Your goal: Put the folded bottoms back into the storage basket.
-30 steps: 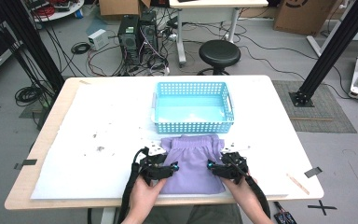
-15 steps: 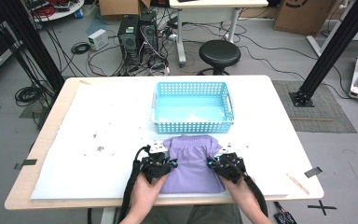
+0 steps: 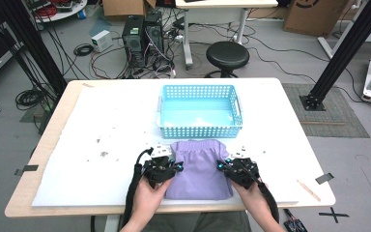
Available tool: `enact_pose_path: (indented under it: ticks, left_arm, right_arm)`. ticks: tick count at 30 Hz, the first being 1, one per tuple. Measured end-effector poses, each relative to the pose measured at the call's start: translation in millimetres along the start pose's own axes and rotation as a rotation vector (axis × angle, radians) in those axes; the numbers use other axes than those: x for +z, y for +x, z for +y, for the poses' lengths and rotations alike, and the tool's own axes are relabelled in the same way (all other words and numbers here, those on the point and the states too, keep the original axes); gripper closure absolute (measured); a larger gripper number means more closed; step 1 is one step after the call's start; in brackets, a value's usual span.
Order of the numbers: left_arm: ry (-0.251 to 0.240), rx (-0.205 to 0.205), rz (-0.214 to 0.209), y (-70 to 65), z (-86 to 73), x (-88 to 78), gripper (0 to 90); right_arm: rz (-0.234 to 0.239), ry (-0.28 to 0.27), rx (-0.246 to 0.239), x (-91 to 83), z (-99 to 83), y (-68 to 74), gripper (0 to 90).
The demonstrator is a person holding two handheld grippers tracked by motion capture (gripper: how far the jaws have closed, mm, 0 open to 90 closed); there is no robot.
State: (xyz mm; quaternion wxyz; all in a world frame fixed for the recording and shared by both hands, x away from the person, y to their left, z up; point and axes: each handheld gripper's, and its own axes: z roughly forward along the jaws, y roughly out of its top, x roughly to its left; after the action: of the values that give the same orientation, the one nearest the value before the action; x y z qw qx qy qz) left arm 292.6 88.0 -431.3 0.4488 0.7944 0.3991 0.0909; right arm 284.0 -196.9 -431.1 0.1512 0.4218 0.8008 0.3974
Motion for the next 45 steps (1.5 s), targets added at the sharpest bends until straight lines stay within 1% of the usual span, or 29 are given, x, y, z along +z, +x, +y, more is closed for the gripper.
enact_pose_path:
  ticks: [4,7,8,9,13,15,16,17,18,20,21,22,27,31,33,35,36,38,40,43,45]
  left_arm:
    - [-0.007,0.003,-0.014,0.2,2.2,-3.0,84.5]
    - [-0.028,-0.001,-0.022,-0.7,5.1,-8.0,84.8]
    - [-0.026,0.008,-0.026,-0.6,5.9,-9.4,84.8]
    - [-0.035,0.005,-0.029,-2.0,6.9,-10.5,84.8]
    - [-0.051,0.021,-0.038,-4.9,11.6,-15.6,84.8]
    - [-0.057,0.03,-0.045,-6.2,15.6,-19.2,84.8]
    - [-0.067,0.026,-0.049,-7.3,17.5,-20.5,84.8]
    - [-0.066,0.034,-0.052,-7.4,19.7,-22.6,84.8]
    - [-0.072,0.033,-0.054,-7.9,21.9,-24.2,84.8]
    - [-0.078,0.038,-0.061,-7.5,26.6,-27.8,84.7]
    - [-0.084,0.033,-0.062,-8.0,28.3,-28.7,84.8]
    - [-0.086,0.038,-0.063,-7.7,30.9,-30.1,84.8]
    - [-0.104,0.055,-0.069,-4.8,48.3,-36.2,84.8]
    - [-0.116,0.067,-0.075,2.1,68.0,-38.8,84.8]
    - [-0.128,0.075,-0.07,6.4,77.3,-39.1,84.8]
    - [-0.132,0.086,-0.059,10.7,86.2,-38.3,84.8]
    - [-0.126,0.096,-0.051,14.5,93.1,-37.6,84.8]
    - [-0.12,0.103,-0.035,20.1,103.0,-34.5,84.7]
    - [-0.12,0.115,-0.006,26.7,114.0,-30.6,84.7]
    - [-0.123,0.119,0.017,37.4,129.0,-23.4,84.8]
    - [-0.12,0.111,0.02,45.8,139.2,-17.1,84.8]
  right_arm:
    - [0.008,-0.025,0.001,-3.7,1.5,-1.0,85.2]
    - [0.013,-0.048,0.001,-7.3,3.0,-1.8,85.2]
    - [0.017,-0.055,0.001,-9.5,4.0,-1.9,85.3]
    - [0.017,-0.059,0.003,-10.8,4.7,-1.8,85.3]
    - [0.018,-0.091,0.005,-17.8,9.0,-1.9,85.4]
    - [0.018,-0.103,0.003,-20.9,11.7,-2.4,85.4]
    - [0.019,-0.106,0.005,-22.8,12.9,-2.4,85.4]
    - [0.02,-0.114,0.001,-24.5,14.4,-2.7,85.3]
    - [0.022,-0.119,0.006,-26.4,15.9,-2.6,85.3]
    - [0.025,-0.131,0.001,-29.9,19.2,-3.3,85.4]
    - [0.026,-0.133,0.004,-31.5,21.1,-3.3,85.4]
    - [0.028,-0.138,0.0,-32.3,22.6,-3.8,85.4]
    - [0.032,-0.17,-0.002,-37.2,36.6,-7.6,85.3]
    - [0.033,-0.185,-0.003,-37.7,51.8,-13.7,85.3]
    - [0.031,-0.199,-0.005,-38.1,62.7,-18.3,85.3]
    - [0.025,-0.21,-0.008,-37.1,73.5,-22.4,85.3]
    - [0.023,-0.215,-0.01,-36.3,77.7,-23.9,85.3]
    - [0.012,-0.228,-0.012,-32.9,90.3,-29.1,85.3]
    - [0.006,-0.234,-0.015,-29.6,100.3,-33.1,85.3]
    - [-0.012,-0.242,-0.017,-23.0,117.4,-40.1,85.3]
    - [-0.022,-0.248,-0.009,-17.2,129.6,-46.5,85.3]
